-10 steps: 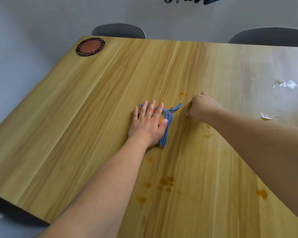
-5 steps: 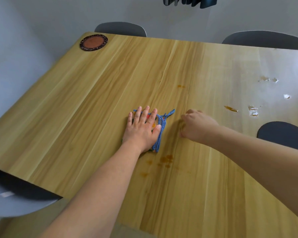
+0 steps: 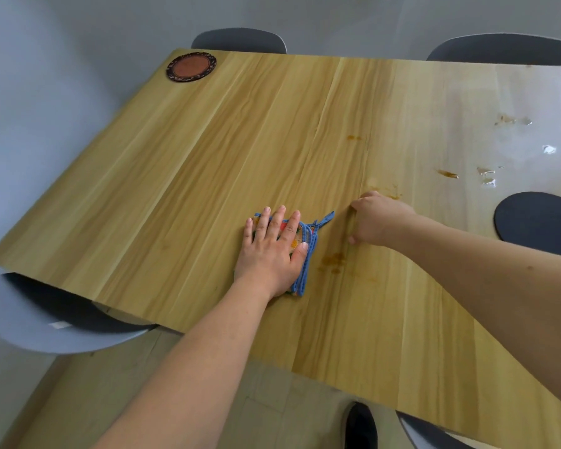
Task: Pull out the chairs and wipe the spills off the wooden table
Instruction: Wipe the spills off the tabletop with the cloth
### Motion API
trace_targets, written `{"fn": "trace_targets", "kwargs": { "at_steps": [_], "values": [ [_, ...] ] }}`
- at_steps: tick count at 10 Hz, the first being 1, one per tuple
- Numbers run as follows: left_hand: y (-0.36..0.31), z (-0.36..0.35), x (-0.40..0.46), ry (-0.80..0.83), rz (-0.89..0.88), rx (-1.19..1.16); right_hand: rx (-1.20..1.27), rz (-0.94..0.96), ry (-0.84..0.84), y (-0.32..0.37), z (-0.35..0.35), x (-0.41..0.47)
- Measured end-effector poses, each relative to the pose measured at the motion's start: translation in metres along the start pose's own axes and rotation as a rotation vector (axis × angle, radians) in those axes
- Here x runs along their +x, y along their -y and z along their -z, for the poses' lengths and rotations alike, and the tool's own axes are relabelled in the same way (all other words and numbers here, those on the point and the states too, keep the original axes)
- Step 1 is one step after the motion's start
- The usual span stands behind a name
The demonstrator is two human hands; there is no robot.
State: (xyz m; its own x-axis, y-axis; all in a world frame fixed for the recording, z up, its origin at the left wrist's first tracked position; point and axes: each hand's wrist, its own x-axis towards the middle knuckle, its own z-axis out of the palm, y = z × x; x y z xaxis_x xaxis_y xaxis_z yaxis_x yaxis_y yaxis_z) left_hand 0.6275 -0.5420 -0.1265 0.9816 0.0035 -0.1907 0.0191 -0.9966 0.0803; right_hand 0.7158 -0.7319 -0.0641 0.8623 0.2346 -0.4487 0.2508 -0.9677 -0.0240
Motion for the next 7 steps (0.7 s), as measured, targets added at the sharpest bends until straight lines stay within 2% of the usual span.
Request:
{"fn": "trace_targets", "kwargs": {
  "at_steps": [2, 4, 6, 7],
  "values": [
    [0.005, -0.005, -0.023, -0.003, -0.007, -0.003, -0.008, -0.041, -0.099, 0.002, -0.009, -0.015],
    [0.010, -0.010, -0.052, 0.013, -0.010, -0.009, -0.019, -0.089, -0.102, -0.007, -0.015, -0.036],
    [0.014, -0.014, -0.081, 0.022, -0.015, -0.009, -0.063, -0.130, 0.051, -0.004, -0.021, -0.049],
    [0.015, -0.016, -0.091, 0.028, -0.019, -0.005, -0.051, -0.123, 0.064, -0.004, -0.024, -0.048]
  ]
}}
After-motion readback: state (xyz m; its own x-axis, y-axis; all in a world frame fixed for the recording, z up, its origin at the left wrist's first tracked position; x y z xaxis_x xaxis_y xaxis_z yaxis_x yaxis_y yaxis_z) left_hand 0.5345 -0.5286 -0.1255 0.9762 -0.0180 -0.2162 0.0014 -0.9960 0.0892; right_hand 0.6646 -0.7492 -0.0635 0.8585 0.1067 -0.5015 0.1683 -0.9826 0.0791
